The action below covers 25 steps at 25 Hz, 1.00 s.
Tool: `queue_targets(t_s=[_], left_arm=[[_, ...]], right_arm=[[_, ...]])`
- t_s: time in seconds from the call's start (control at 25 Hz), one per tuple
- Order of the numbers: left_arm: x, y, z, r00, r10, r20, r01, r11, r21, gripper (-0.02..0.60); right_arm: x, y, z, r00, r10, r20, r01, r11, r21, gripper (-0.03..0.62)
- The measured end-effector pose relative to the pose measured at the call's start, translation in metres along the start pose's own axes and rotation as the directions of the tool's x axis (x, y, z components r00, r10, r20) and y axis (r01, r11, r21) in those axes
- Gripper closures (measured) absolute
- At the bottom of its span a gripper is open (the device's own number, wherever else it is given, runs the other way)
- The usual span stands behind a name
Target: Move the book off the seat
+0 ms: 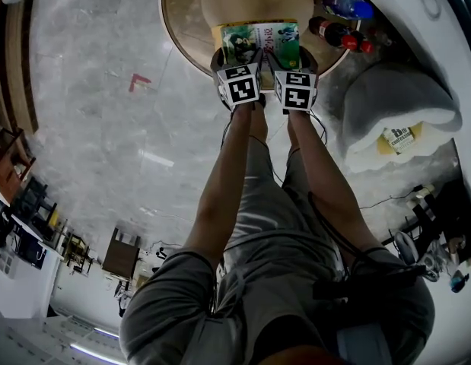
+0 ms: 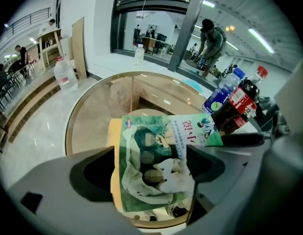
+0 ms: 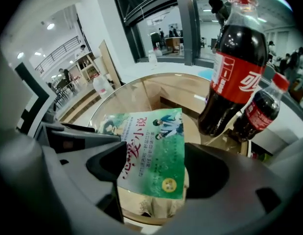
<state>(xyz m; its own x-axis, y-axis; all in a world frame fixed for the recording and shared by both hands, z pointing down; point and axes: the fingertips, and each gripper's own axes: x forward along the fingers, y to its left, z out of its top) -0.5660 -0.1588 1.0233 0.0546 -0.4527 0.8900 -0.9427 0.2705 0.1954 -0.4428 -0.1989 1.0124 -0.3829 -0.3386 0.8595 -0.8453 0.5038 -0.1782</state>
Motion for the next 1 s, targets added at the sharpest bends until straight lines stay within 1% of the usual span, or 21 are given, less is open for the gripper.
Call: queue_targets(t_s=[0.08,0.32,0.4,0.48,0.64,0.72,0.84,0.92,1.0], left_arm=[[-0.008,-0.001,0.008,0.999,0.004,0.033,-0.005,1.000,0.004,0.133],[-0.038,-0.008,0.027,0.995,-0.005,0.098,0.005,1.000,0.002,0.133],[-0.053,-0.013,0.044,0.990,-0.007,0.139,0.006,1.000,0.007,0.133],[-0.070,-0.016,0.070,0.982,-0.005,0.191,0.002,1.000,0.017,0.133],[-0.135,-0.020,0.114,0.966,0.016,0.258,-0.018,1.000,0.006,0.132],[-0.168,-0.022,0.149,0.951,0.012,0.309,-0.013,1.000,0.002,0.133],[-0.229,-0.026,0.204,0.919,0.011,0.394,-0.011,1.000,-0.002,0.132],[-0.279,-0.029,0.237,0.891,0.013,0.454,-0.012,1.000,-0.005,0.132],[-0.327,-0.032,0.265,0.858,0.015,0.514,-0.014,1.000,-0.007,0.133]], right_arm=[[-0.007,0.003,0.008,1.000,0.009,0.030,-0.009,1.000,-0.001,0.235],[-0.032,0.013,0.033,0.994,0.029,0.107,-0.019,0.995,-0.094,0.235],[-0.045,0.017,0.052,0.988,0.042,0.145,-0.027,0.994,-0.108,0.237],[-0.061,0.021,0.078,0.980,0.053,0.193,-0.030,0.992,-0.123,0.237],[-0.112,0.034,0.126,0.958,0.068,0.277,-0.028,0.989,-0.143,0.235],[-0.138,0.041,0.160,0.942,0.075,0.328,-0.027,0.989,-0.149,0.236],[-0.186,0.051,0.215,0.908,0.092,0.410,-0.023,0.985,-0.169,0.236],[-0.225,0.058,0.249,0.883,0.102,0.458,-0.017,0.983,-0.185,0.236],[-0.266,0.062,0.280,0.858,0.106,0.503,-0.011,0.982,-0.187,0.235]])
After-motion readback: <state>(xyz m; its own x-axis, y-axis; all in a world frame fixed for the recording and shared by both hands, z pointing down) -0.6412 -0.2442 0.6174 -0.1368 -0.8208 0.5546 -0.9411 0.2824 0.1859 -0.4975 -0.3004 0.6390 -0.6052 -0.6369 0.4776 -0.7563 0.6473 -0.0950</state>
